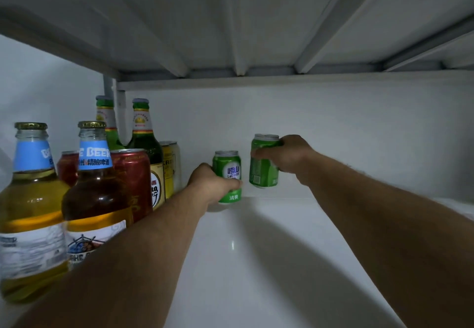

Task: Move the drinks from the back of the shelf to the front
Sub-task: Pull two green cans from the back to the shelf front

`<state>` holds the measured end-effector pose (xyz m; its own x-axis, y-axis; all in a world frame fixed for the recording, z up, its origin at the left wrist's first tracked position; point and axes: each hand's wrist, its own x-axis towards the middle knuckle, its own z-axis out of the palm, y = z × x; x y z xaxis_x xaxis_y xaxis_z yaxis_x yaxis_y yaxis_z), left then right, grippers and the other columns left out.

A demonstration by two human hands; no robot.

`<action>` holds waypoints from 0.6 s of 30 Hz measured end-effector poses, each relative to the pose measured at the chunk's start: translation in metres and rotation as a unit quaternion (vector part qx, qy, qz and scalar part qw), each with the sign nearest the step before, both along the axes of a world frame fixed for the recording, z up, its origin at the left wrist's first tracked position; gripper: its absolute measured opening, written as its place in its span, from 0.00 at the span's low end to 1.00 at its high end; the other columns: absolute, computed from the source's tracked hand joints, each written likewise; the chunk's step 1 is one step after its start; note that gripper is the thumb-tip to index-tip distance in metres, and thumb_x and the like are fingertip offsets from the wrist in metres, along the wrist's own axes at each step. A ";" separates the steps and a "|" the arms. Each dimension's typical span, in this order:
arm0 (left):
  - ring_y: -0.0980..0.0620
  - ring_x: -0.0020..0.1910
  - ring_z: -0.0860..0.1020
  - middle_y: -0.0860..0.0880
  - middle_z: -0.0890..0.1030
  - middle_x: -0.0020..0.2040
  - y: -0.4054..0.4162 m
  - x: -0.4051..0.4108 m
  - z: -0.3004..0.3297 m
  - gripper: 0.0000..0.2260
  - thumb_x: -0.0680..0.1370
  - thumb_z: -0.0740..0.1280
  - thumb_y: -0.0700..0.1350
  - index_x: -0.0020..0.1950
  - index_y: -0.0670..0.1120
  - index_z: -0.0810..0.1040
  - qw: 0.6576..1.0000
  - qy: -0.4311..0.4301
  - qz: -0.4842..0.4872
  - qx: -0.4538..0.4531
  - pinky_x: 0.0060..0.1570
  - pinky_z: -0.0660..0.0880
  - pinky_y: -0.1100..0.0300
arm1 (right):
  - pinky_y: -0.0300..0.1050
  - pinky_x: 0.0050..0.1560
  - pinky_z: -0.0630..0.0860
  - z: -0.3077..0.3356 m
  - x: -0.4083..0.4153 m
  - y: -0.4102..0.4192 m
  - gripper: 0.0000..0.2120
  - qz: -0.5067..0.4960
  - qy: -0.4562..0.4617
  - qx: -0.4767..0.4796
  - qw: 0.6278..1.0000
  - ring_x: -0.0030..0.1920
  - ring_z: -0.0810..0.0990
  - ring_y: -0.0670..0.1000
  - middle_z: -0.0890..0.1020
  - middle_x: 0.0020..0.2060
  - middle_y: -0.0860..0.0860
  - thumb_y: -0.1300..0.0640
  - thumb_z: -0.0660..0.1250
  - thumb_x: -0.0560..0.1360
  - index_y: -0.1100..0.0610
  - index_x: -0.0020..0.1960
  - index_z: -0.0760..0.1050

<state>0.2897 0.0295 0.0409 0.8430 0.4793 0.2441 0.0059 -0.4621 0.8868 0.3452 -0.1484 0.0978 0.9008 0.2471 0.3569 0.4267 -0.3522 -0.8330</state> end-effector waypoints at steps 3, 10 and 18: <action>0.44 0.54 0.83 0.44 0.83 0.56 -0.015 -0.015 0.003 0.26 0.69 0.83 0.47 0.62 0.43 0.78 0.999 -0.012 -0.036 0.008 0.58 0.81 0.49 | 0.43 0.41 0.76 0.005 -0.031 -0.027 0.16 -0.031 -0.019 0.012 0.999 0.43 0.80 0.51 0.81 0.41 0.52 0.48 0.80 0.67 0.56 0.44 0.78; 0.47 0.47 0.85 0.45 0.86 0.50 -0.060 -0.050 0.002 0.21 0.68 0.83 0.46 0.58 0.43 0.83 0.990 -0.026 -0.138 0.020 0.46 0.80 0.56 | 0.42 0.43 0.78 0.001 -0.115 -0.086 0.15 -0.115 -0.028 0.033 0.992 0.42 0.81 0.48 0.82 0.41 0.50 0.49 0.79 0.68 0.55 0.47 0.79; 0.47 0.49 0.84 0.47 0.85 0.49 -0.131 -0.093 -0.009 0.17 0.69 0.83 0.45 0.52 0.46 0.80 0.968 -0.032 -0.249 0.000 0.51 0.78 0.55 | 0.42 0.44 0.78 -0.010 -0.194 -0.148 0.15 -0.226 -0.021 0.037 0.973 0.45 0.82 0.50 0.83 0.43 0.51 0.48 0.80 0.67 0.54 0.45 0.78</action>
<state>0.1965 -0.1018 0.0322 0.9525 0.0178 0.3041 -0.2728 -0.3941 0.8777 0.1516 -0.2959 0.0881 0.8957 -0.1984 0.3979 0.2770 -0.4510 -0.8485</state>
